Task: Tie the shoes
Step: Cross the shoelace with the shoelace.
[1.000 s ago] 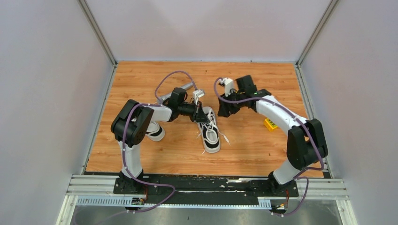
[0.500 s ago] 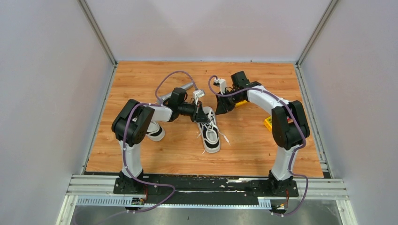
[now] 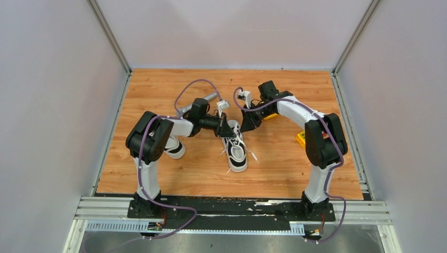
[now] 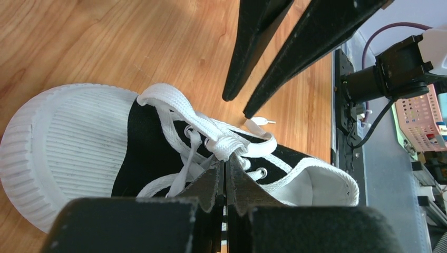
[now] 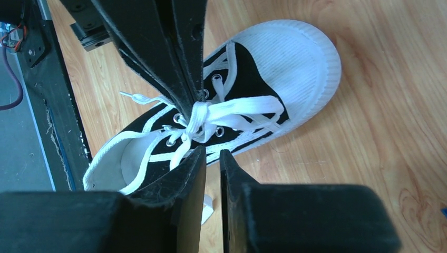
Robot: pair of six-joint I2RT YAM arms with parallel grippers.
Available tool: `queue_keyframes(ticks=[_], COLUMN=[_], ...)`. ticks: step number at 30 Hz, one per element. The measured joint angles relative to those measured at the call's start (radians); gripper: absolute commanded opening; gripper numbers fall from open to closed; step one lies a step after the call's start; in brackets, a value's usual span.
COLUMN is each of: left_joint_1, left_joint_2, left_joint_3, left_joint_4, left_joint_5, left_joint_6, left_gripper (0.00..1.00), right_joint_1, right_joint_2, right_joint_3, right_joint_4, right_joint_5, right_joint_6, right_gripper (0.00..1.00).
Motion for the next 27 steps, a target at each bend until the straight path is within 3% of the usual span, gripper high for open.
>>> queue_keyframes(ticks=[20,27], left_joint_1=[0.01,0.011], left_joint_2=[0.0,0.0], left_joint_3=[0.0,0.0], left_joint_4=[-0.018,0.006], left_joint_5=[0.035,0.071], left_joint_6=[0.042,0.036], left_gripper=[0.0,0.0], right_joint_1=[0.052,0.048], right_joint_2=[0.051,0.051], right_joint_3=[0.0,0.001], right_joint_4=[-0.011,-0.015], right_joint_5=[-0.021,-0.029], right_joint_6=[-0.01,-0.02], right_gripper=[0.24,0.33])
